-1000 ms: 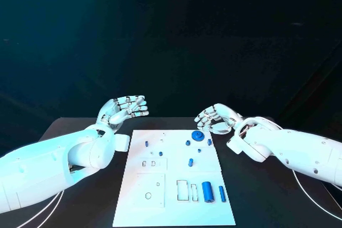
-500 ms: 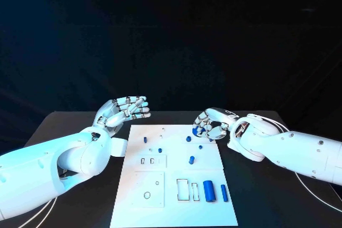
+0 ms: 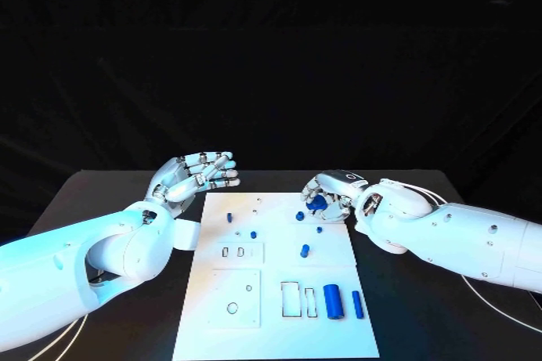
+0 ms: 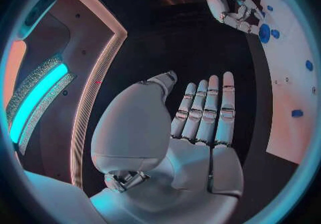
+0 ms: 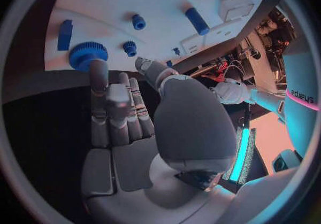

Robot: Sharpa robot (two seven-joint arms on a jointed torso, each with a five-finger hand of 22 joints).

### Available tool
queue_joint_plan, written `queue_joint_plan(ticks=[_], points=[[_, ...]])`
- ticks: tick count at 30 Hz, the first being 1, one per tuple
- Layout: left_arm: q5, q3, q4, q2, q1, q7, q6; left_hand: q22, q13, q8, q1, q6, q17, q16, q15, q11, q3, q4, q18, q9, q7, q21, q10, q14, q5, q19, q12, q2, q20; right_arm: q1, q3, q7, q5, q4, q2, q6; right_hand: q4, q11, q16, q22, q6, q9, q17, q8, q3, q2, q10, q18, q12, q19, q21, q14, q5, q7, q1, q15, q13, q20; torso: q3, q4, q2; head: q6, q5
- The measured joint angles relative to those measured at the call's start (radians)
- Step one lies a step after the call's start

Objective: Assemble the parts on the task board

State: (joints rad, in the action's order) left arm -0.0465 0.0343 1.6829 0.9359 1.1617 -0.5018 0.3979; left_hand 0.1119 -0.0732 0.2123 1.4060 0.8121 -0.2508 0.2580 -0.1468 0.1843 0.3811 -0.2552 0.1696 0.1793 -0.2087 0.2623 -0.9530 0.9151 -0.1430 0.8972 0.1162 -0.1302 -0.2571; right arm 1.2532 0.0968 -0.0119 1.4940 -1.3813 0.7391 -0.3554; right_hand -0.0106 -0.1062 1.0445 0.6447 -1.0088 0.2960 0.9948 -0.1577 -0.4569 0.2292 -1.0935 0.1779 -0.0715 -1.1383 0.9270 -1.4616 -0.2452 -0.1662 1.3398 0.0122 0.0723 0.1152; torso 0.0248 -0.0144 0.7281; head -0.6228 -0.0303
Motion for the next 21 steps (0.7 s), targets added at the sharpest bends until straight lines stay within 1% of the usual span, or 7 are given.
queue_joint_plan(ticks=[1,2,3,10,11,15,21], points=[[0.0,0.001,0.002,0.0,0.0,0.0,-0.001,0.001,0.0,0.0,0.0,0.0,-0.001,0.0,0.0,0.0,0.0,0.0,0.0,0.0,0.0,0.0,0.0,0.0,0.0,0.0,0.0,0.0,0.0,0.0,0.0,-0.005,0.006,0.001,-0.003,0.001,0.003,0.001,0.031,0.029,0.002,0.002,0.027,0.004,0.003,0.0,0.004,-0.001,0.0,-0.013,0.021,0.0,0.0,0.002,0.0,0.0,0.0,0.001,0.0,-0.0006,0.001,0.0,0.0],[0.0,0.001,0.003,0.0,0.0,0.0,-0.001,0.001,0.0,0.0,0.0,0.0,-0.001,0.0,0.0,0.0,0.0,0.0,0.0,0.0,0.0,0.0,0.0,0.0,0.0,0.0,0.0,0.0,0.0,0.0,0.0,-0.008,0.011,0.002,-0.005,0.002,0.006,0.001,0.052,0.047,0.004,0.003,0.045,0.004,0.006,0.003,0.004,-0.012,0.0,-0.021,0.035,0.0,0.0,0.004,0.003,0.0,0.0,0.001,0.0002,-0.0009,0.002,0.0,0.001],[0.0,0.002,0.004,0.0,0.0,0.0,-0.002,0.001,0.0,0.0,0.0,0.0,-0.001,0.0,0.0,0.0,0.0,0.0,0.0,0.0,0.0,0.0,0.0,0.0,0.0,0.0,0.0,0.0,0.0,0.0,0.0,-0.012,0.015,0.003,-0.007,0.004,0.008,0.001,0.064,0.056,0.005,0.005,0.055,0.004,0.008,0.004,0.008,-0.016,0.0,-0.024,0.042,0.0,0.002,0.005,0.004,0.0,0.0,0.002,0.0004,-0.0013,0.003,-0.001,0.001],[-0.001,0.004,0.01,0.004,0.0,0.0,-0.004,0.001,0.0,0.0,0.0,0.0,-0.001,0.0,0.0,0.0,0.0,0.0,0.0,0.0,0.0,0.0,0.0,0.0,0.0,0.0,0.0,0.0,0.0,0.001,0.0,-0.04,0.043,0.012,-0.022,0.023,0.018,0.001,0.152,0.147,0.006,0.012,0.132,0.008,0.024,0.004,0.015,-0.018,0.0,-0.061,0.106,0.0,0.004,0.005,0.004,0.0,0.001,0.003,0.0013,-0.0051,0.008,-0.003,0.0],[-0.001,0.005,0.011,0.005,0.0,0.0,-0.005,0.001,0.0,0.0,0.0,0.0,-0.001,0.0,0.0,0.0,0.0,0.0,0.0,0.0,0.0,0.0,0.0,0.0,0.0,0.0,0.0,0.0,0.0,0.001,0.0,-0.044,0.047,0.014,-0.024,0.026,0.02,0.001,0.161,0.157,0.006,0.013,0.14,0.008,0.026,0.004,0.015,-0.031,-0.001,-0.068,0.114,0.0,0.004,0.005,0.004,0.0,0.002,0.003,0.0015,-0.0052,0.008,-0.003,0.0],[-0.001,0.005,0.014,0.006,0.0,0.0,-0.006,0.001,0.0,0.0,0.0,0.0,-0.002,0.0,-0.004,0.003,0.0,0.0,0.0,0.0,0.0,0.004,-0.003,-0.004,0.0,0.0,0.0,0.0,0.0,0.001,0.0,-0.054,0.055,0.025,-0.035,0.037,0.023,0.001,0.205,0.208,0.006,0.017,0.18,0.008,0.029,0.004,0.015,-0.031,-0.006,-0.089,0.152,0.0,0.004,0.005,0.004,0.0,0.003,0.003,0.0012,-0.0051,0.009,-0.002,0.001],[-0.001,0.006,0.015,0.005,0.0,0.001,-0.01,0.001,0.0,0.0,0.0,0.0,-0.003,0.0,-0.004,0.003,0.003,0.003,0.0,0.001,0.0,0.004,-0.003,-0.004,0.0,0.0,-0.004,0.0,0.0,0.001,0.001,-0.068,0.066,0.048,-0.055,0.055,0.028,0.001,0.228,0.236,0.006,0.02,0.199,0.012,0.024,-0.002,0.015,-0.031,-0.006,-0.1,0.171,-0.002,0.004,0.005,0.009,0.002,0.003,0.007,0.0012,-0.0065,0.009,-0.001,0.001]])
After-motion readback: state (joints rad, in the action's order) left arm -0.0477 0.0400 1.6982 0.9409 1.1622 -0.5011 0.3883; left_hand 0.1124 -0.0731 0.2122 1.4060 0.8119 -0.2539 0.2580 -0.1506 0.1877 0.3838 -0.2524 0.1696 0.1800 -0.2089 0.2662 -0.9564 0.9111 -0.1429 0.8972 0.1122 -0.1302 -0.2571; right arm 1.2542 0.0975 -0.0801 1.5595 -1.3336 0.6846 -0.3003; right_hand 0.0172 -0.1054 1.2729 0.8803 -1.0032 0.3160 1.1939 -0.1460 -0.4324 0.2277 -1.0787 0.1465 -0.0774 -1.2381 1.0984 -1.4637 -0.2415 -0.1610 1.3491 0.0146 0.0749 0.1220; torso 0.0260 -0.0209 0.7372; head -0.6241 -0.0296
